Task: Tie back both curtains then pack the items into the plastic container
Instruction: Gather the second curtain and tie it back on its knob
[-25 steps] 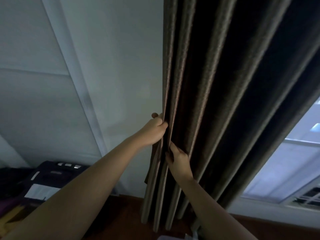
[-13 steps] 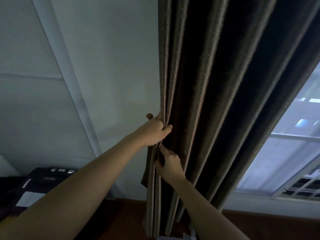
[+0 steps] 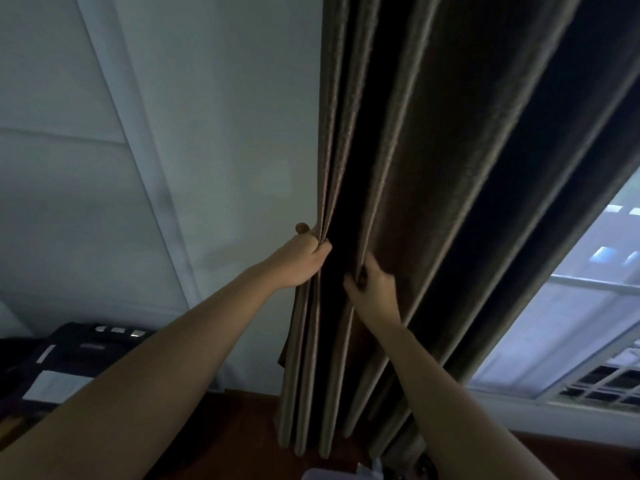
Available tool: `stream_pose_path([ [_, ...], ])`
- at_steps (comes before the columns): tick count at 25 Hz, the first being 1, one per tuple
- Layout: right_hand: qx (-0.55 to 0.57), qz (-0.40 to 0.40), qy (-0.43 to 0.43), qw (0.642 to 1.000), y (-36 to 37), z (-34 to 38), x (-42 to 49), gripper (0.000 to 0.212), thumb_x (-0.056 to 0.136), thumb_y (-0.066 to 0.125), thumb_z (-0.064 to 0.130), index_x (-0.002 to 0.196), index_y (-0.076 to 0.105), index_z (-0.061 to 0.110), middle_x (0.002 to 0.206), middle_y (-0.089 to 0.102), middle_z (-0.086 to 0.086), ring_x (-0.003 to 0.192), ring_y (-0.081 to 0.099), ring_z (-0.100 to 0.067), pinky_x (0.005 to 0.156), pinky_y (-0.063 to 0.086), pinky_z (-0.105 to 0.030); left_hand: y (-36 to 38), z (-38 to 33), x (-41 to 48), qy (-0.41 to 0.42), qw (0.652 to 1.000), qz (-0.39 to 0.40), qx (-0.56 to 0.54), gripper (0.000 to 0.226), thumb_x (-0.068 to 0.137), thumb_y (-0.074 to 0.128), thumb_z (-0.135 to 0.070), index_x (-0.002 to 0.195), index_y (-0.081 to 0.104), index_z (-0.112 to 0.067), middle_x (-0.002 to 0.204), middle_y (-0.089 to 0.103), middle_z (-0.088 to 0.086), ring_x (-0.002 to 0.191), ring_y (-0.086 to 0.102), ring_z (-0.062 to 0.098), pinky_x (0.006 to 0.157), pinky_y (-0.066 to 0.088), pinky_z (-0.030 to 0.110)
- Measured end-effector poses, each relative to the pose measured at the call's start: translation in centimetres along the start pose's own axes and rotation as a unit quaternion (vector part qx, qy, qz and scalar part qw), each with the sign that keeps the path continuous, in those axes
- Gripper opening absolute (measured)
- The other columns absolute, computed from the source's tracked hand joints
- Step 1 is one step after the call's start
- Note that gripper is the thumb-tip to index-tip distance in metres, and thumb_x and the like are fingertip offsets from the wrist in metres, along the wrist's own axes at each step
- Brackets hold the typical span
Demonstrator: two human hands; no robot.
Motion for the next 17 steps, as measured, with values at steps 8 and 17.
stream_pose_path([
  [8, 0.055, 0.095, 0.018, 0.994, 4.1, -1.8, -1.2, 0.049, 0.083, 0.060, 0.006, 0.129, 0.051, 0.019, 0.105, 0.069, 0.000, 0.092, 0.067, -0.012, 0.087, 0.054, -0.028, 1.8, -1.0, 1.0, 0.001, 0.999, 0.036, -0.036, 0.030, 0.099, 0.033, -0.023, 0.070, 0.040, -0.026, 0.061, 0.046, 0.005, 0.057, 0.045, 0.022, 0.056, 0.037, 0.031],
  [17, 0.022, 0.098, -0.040, 0.994, 2.8, 0.2, -2.5, 0.035, 0.077, 0.061, 0.008, 0.112, 0.058, 0.007, 0.101, 0.066, -0.009, 0.090, 0.065, -0.019, 0.082, 0.054, -0.035, 2.8, -3.0, 1.2, 0.072, 0.995, 0.035, 0.060, 0.035, 0.096, 0.042, -0.039, 0.115, 0.052, -0.012, 0.105, 0.057, 0.005, 0.087, 0.060, 0.021, 0.081, 0.052, 0.040],
])
Point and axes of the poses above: each hand's wrist, its own x-axis towards the middle knuckle, its own y-axis out of the palm, z = x × y, the point moved 9 cm from there along x, towards the middle knuckle
